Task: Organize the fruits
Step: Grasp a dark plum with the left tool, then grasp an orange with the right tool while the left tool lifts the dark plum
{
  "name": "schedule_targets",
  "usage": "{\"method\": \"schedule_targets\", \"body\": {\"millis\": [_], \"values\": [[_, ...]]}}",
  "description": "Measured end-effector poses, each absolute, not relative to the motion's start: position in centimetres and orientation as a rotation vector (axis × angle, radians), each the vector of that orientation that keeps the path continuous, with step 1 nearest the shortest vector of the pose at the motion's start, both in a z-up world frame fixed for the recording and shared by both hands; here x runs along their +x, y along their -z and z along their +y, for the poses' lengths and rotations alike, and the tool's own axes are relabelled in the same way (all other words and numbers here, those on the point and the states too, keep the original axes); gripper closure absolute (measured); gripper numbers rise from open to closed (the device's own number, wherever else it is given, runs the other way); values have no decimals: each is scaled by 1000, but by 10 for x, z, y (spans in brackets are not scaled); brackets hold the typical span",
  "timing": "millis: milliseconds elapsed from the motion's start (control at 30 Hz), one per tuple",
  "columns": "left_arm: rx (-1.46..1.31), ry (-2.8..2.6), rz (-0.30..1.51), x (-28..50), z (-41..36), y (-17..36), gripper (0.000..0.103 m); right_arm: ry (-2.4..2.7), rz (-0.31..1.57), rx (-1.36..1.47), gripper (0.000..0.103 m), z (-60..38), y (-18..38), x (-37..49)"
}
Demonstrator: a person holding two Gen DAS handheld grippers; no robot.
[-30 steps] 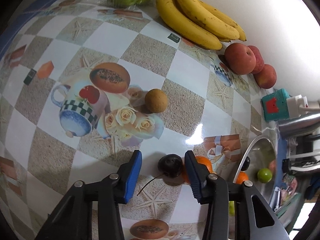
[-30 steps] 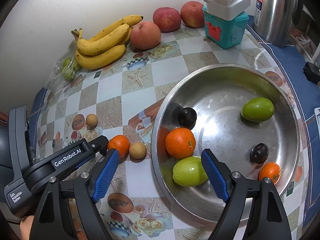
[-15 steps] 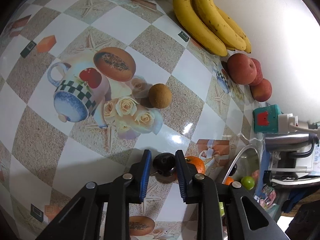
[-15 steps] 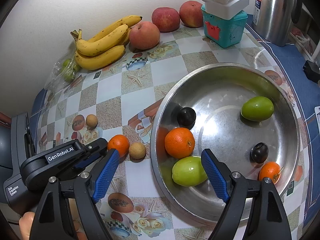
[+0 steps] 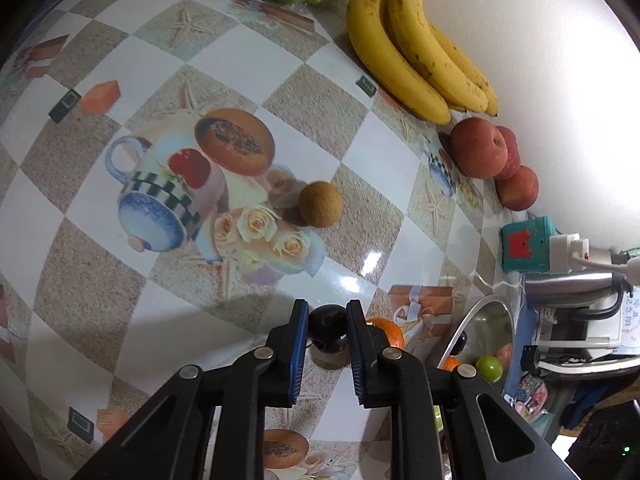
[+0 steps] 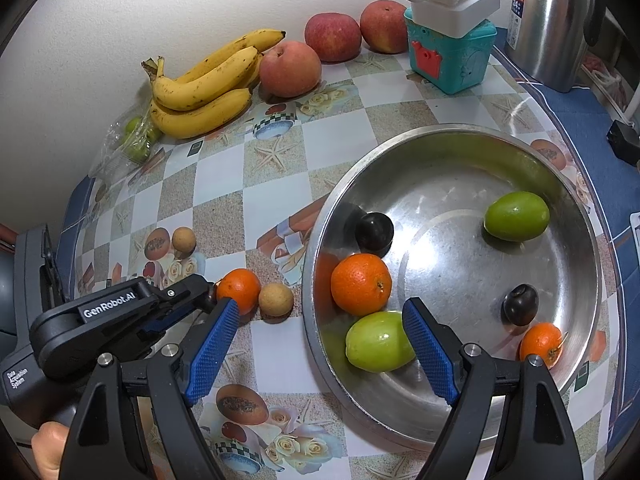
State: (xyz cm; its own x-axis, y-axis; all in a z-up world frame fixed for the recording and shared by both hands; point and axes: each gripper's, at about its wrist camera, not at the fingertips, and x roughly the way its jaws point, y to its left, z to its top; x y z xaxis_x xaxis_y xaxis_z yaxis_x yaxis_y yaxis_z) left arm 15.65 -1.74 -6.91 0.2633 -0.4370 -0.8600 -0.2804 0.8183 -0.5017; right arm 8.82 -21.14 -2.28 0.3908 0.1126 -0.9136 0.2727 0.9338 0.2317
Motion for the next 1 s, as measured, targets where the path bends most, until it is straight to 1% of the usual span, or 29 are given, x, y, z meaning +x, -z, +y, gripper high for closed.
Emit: {"method": "schedule_targets", "body": {"millis": [433, 500, 567, 667, 867, 1000], "values": [[-654, -19, 1223, 157, 27, 40, 83, -49, 1120, 386, 19, -183, 22, 97], [-655, -38, 1214, 157, 34, 39, 83, -67, 1120, 374, 22, -177, 25, 99], [-659, -49, 1206, 157, 40, 38, 83, -74, 1119, 364, 32, -173, 27, 101], [-666, -56, 1197, 157, 44, 37, 83, -88, 1123, 341, 38, -165, 31, 104], [-674, -59, 1193, 158, 53, 37, 83, -100, 1141, 281, 50, -151, 39, 112], [-688, -63, 1198, 160, 56, 41, 83, -76, 1145, 216, 54, -142, 42, 119]]}}
